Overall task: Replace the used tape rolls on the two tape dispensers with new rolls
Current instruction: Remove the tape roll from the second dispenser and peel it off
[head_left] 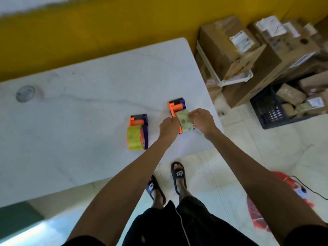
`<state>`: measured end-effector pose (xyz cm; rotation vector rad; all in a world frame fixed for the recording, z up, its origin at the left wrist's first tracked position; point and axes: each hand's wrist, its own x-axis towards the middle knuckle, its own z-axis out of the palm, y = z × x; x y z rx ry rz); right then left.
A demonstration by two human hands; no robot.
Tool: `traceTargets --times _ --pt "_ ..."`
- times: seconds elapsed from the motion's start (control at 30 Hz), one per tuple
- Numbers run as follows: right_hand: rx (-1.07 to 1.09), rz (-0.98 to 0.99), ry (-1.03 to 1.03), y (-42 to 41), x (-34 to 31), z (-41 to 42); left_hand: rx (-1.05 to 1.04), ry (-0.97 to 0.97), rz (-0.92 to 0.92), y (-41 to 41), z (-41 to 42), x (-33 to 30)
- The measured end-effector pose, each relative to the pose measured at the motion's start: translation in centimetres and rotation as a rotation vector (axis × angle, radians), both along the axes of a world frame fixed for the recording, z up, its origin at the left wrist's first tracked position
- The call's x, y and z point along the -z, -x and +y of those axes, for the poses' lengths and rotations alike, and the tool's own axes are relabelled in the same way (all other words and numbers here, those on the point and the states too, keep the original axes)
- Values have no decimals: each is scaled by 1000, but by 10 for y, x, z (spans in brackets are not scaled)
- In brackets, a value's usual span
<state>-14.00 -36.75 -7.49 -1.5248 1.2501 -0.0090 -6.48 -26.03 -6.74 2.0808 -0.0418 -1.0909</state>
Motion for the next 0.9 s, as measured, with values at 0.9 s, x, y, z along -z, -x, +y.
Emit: traceTargets --times 0.9 --pt "-76 -174 -130 -21 -19 -16 -243 154 162 -27 -22 -34"
